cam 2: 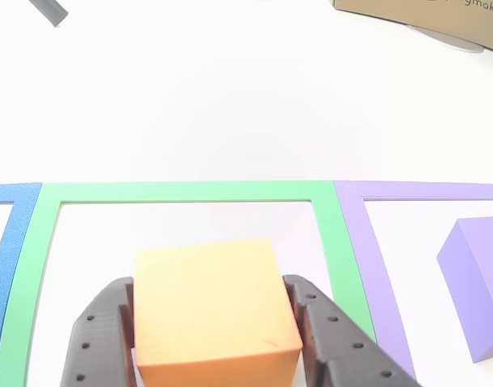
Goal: Tower of hanoi
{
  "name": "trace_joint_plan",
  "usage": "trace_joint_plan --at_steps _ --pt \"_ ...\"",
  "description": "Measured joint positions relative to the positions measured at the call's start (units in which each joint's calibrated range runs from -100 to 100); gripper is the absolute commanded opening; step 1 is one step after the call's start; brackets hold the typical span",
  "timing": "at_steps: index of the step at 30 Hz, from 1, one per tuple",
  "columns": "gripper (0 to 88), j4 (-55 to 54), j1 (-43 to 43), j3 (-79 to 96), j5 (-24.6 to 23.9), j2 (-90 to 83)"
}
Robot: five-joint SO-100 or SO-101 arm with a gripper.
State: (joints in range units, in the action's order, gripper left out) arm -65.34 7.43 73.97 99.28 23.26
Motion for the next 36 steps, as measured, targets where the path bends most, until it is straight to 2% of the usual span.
trace_joint_plan --at_steps 8,17,22,24,27,36 --pt "23.4 0.00 0.00 0.00 0.00 0.00" --pt "24.0 -0.16 -0.70 0.00 0.00 -0.17" --pt "21.3 0.16 -0.70 0.44 0.00 -5.07" --pt "16.2 1.85 -0.70 1.51 0.00 -8.86" --pt "2.5 6.45 -0.70 3.63 0.00 -15.87" --pt "0.0 37.32 1.17 6.11 0.00 -46.52"
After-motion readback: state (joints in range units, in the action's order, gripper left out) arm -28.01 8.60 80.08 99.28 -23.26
